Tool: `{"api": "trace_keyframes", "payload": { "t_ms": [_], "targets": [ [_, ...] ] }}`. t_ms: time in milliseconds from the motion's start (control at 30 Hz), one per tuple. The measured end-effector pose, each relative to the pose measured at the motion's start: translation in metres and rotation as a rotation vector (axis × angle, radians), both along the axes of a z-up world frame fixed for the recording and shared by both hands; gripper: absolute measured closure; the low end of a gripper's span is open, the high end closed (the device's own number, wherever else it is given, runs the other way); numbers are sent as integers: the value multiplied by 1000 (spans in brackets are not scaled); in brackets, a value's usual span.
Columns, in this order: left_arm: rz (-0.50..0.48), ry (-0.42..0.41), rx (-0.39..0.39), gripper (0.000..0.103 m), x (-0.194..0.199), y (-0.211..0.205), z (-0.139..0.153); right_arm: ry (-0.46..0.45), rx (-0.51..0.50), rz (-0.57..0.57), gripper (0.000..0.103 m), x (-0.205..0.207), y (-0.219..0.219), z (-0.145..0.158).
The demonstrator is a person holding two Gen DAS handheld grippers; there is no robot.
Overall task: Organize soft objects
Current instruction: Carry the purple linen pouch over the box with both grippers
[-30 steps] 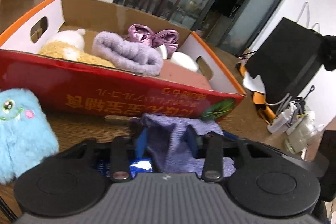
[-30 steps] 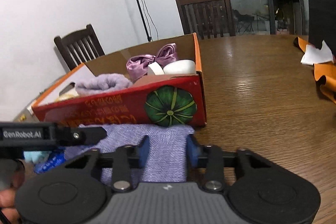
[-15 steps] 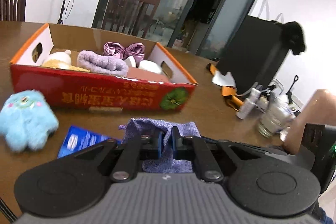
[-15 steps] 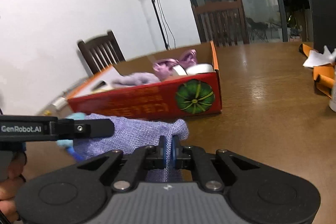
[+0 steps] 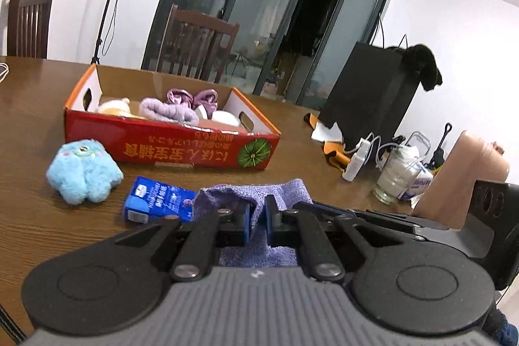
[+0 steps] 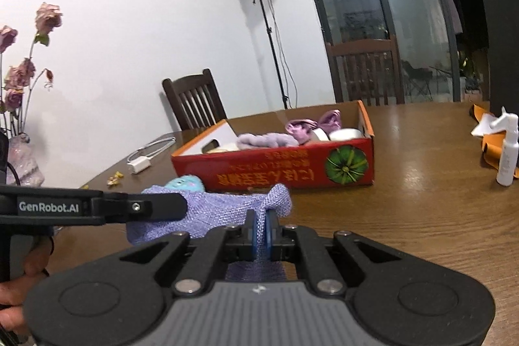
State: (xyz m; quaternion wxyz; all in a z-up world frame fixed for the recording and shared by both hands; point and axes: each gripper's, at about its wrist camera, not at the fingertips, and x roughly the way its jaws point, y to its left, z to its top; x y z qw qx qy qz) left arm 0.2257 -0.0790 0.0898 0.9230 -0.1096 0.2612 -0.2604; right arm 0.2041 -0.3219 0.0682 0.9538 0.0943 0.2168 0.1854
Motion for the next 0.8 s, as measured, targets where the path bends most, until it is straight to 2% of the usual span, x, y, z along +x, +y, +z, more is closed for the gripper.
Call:
{"api": "trace_keyframes", "payload": {
  "t_ms": [200, 367, 467, 600, 800],
  "targets": [
    [10, -32, -24, 93, 6, 14, 11, -27, -4, 20, 98, 7, 10, 14],
    [12, -96, -37, 93, 42, 27, 36, -62, -13, 51, 98, 42, 20, 38],
    [15, -101, -38, 93, 82, 35, 53, -57, 8, 75, 98, 84, 28, 57],
    [26, -72, -30, 93, 156, 45, 71, -10, 32, 101, 98, 159, 41, 74],
    [81, 18, 29, 93, 269, 53, 69, 99, 4, 93, 98, 279, 69, 78]
  ]
}}
